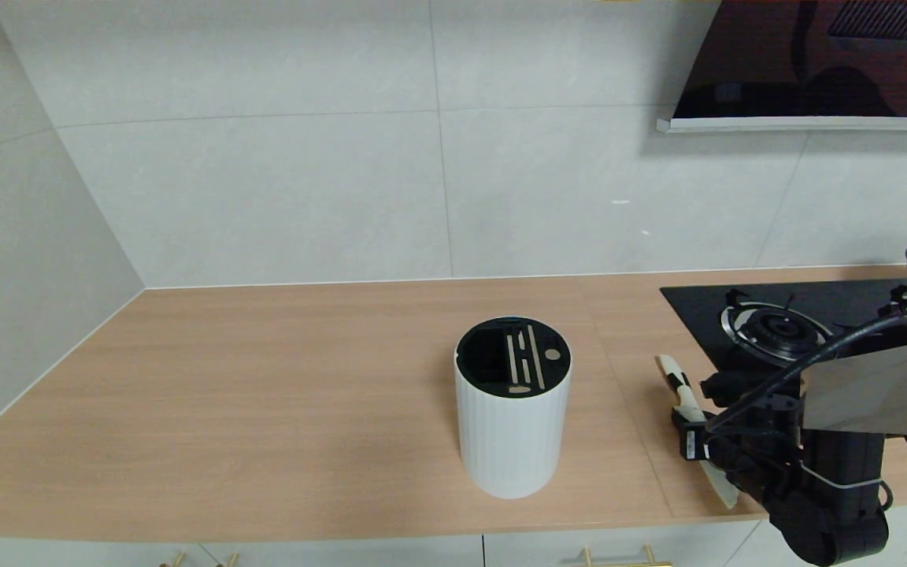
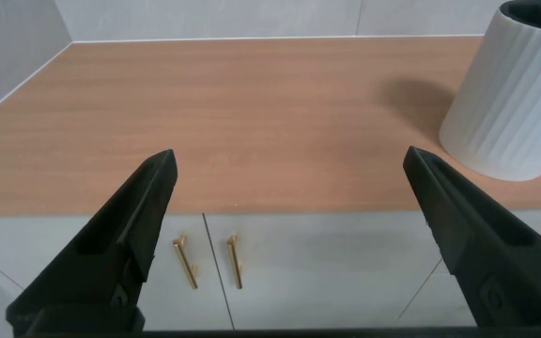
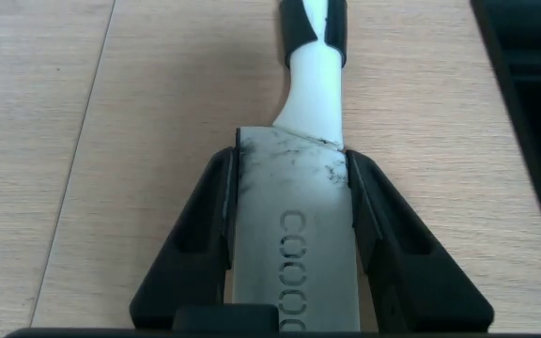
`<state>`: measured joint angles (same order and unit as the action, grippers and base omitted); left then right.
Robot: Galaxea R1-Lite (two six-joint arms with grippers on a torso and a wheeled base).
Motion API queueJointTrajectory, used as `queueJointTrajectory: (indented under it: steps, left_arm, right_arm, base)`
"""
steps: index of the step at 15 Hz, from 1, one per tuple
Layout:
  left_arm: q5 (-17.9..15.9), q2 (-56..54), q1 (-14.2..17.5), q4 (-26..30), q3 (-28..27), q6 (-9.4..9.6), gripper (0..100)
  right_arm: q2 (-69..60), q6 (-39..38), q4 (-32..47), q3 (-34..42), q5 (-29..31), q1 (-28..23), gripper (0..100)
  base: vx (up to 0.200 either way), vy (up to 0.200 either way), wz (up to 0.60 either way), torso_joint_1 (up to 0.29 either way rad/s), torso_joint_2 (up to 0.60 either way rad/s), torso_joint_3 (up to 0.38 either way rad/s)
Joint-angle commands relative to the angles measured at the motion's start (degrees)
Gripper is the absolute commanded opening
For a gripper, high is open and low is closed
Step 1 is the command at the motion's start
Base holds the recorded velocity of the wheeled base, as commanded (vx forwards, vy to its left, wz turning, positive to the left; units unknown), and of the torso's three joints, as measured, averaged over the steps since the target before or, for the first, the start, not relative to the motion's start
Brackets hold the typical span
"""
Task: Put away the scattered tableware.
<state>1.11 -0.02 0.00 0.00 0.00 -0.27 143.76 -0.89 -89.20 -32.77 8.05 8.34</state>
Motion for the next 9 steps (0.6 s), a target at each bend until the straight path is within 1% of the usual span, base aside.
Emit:
queueJointTrajectory:
  steps: [1, 3, 4, 7, 8, 9]
  left_arm:
    - [0.0, 0.0, 0.0, 0.0, 0.0, -0.08, 100]
    - [0.0, 0.0, 0.0, 0.0, 0.0, -0.08, 100]
    - [0.0, 0.0, 0.0, 0.0, 0.0, 0.0, 100]
    - [0.1, 0.0, 0.0, -0.3, 0.0, 0.09, 100]
    - [0.1, 0.0, 0.0, -1.2, -0.5, 0.0, 100]
    - [-0.1, 0.0, 0.0, -3.3, -2.0, -0.26, 100]
  right_arm:
    - [-0.6, -0.1, -0.1, 0.2, 0.7, 0.0, 0]
    - [-2.8, -0.1, -0.8, 1.3, 1.0, 0.1, 0]
    - [-7.4, 0.0, 0.4, 3.9, 1.1, 0.1, 0]
    - [-19.8, -0.1, 7.6, 6.3, 1.0, 0.2, 0]
    - [-23.8, -0.1, 9.1, 6.9, 1.0, 0.3, 0]
    - [-27.4, -0.1, 11.4, 7.2, 0.9, 0.5, 0]
  base:
    - [0.0, 0.0, 0.0, 0.0, 0.0, 0.0]
    - [0.0, 0.0, 0.0, 0.0, 0.0, 0.0]
    - [0.0, 0.0, 0.0, 0.0, 0.0, 0.0]
    - [0.0, 0.0, 0.0, 0.0, 0.0, 0.0]
    - [0.0, 0.0, 0.0, 0.0, 0.0, 0.0]
    - [0.0, 0.0, 0.0, 0.0, 0.0, 0.0]
